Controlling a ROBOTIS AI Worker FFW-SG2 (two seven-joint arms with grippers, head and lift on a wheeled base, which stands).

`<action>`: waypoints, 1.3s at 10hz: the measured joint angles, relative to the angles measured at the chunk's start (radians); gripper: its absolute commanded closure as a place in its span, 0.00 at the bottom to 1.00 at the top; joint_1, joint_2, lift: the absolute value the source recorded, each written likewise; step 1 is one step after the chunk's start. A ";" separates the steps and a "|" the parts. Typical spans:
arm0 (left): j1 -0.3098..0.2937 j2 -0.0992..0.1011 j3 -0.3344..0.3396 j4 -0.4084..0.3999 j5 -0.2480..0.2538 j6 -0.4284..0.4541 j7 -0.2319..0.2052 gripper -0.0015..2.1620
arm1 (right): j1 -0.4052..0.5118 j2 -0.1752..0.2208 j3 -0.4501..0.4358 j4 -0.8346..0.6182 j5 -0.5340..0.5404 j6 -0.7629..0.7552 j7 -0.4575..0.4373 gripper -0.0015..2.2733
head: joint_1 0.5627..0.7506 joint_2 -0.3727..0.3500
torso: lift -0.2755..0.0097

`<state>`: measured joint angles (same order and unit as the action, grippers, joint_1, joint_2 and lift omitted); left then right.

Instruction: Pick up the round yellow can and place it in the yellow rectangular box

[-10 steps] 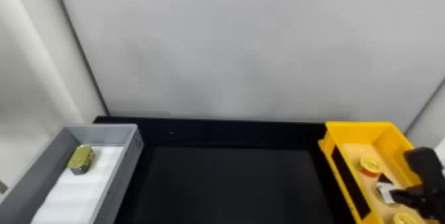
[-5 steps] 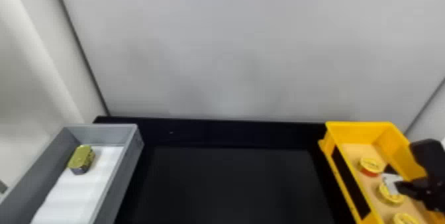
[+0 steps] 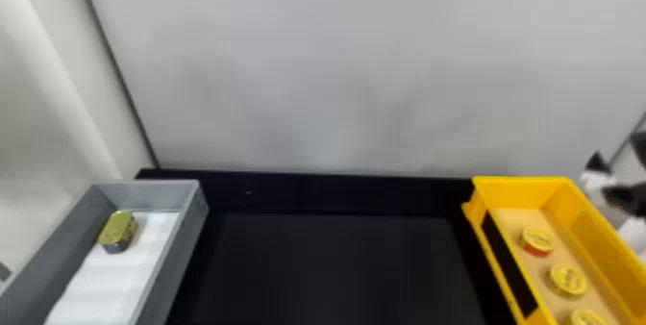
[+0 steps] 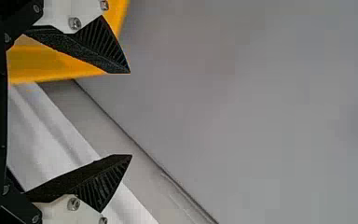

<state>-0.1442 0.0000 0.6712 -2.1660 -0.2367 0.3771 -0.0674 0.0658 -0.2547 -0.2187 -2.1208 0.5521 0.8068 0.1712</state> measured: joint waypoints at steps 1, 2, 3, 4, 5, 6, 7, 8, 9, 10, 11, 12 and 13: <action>0.000 0.000 -0.001 0.000 -0.001 -0.001 0.000 0.06 | -0.028 -0.002 0.005 -0.047 0.031 -0.011 -0.004 0.08 | 0.35 0.53 | 0.77; 0.000 0.000 -0.002 0.000 -0.002 -0.001 0.000 0.06 | -0.056 -0.007 0.008 -0.086 0.051 -0.019 -0.006 0.08 | 0.35 0.53 | 0.77; 0.000 0.000 -0.003 0.000 -0.002 -0.002 0.000 0.06 | -0.080 -0.020 0.015 -0.115 0.061 -0.021 -0.008 0.08 | 0.35 0.53 | 0.77; 0.000 0.000 -0.002 0.000 -0.004 -0.005 0.000 0.06 | -0.101 -0.039 0.030 -0.137 0.064 -0.018 -0.012 0.08 | 0.35 0.53 | 0.77; 0.002 0.000 0.000 0.000 -0.005 -0.012 0.000 0.06 | -0.122 -0.056 0.049 -0.154 0.064 -0.017 -0.014 0.08 | 0.35 0.53 | 0.77; 0.006 0.000 0.003 0.000 -0.006 -0.023 0.000 0.06 | -0.144 -0.072 0.071 -0.166 0.063 -0.025 -0.013 0.08 | 0.35 0.53 | 0.77; 0.011 0.000 0.007 0.000 -0.007 -0.034 0.000 0.06 | -0.169 -0.087 0.092 -0.173 0.051 -0.041 -0.011 0.08 | 0.35 0.53 | 0.77; 0.016 0.000 0.009 0.000 -0.008 -0.043 0.000 0.06 | -0.195 -0.098 0.103 -0.177 0.025 -0.069 -0.013 0.08 | 0.35 0.53 | 0.77; 0.019 0.000 0.010 0.000 -0.008 -0.048 0.000 0.06 | -0.220 -0.100 0.097 -0.180 -0.015 -0.103 -0.020 0.08 | 0.35 0.53 | 0.77; 0.020 0.000 0.011 0.000 -0.008 -0.055 0.001 0.06 | -0.240 -0.098 0.070 -0.181 -0.066 -0.140 -0.037 0.08 | 0.35 0.53 | 0.77; 0.020 0.000 0.016 0.001 -0.008 -0.062 0.001 0.06 | -0.253 -0.094 0.033 -0.181 -0.127 -0.179 -0.069 0.08 | 0.35 0.53 | 0.77; 0.018 0.000 0.024 0.001 -0.006 -0.071 -0.002 0.06 | -0.261 -0.093 -0.004 -0.180 -0.195 -0.216 -0.105 0.08 | 0.35 0.53 | 0.77; 0.015 0.000 0.035 0.000 -0.002 -0.077 -0.007 0.06 | -0.270 -0.093 -0.035 -0.178 -0.260 -0.247 -0.133 0.08 | 0.35 0.53 | 0.77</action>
<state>-0.1290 0.0000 0.7061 -2.1656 -0.2386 0.2999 -0.0748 -0.2041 -0.3476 -0.2539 -2.2992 0.2924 0.5598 0.0378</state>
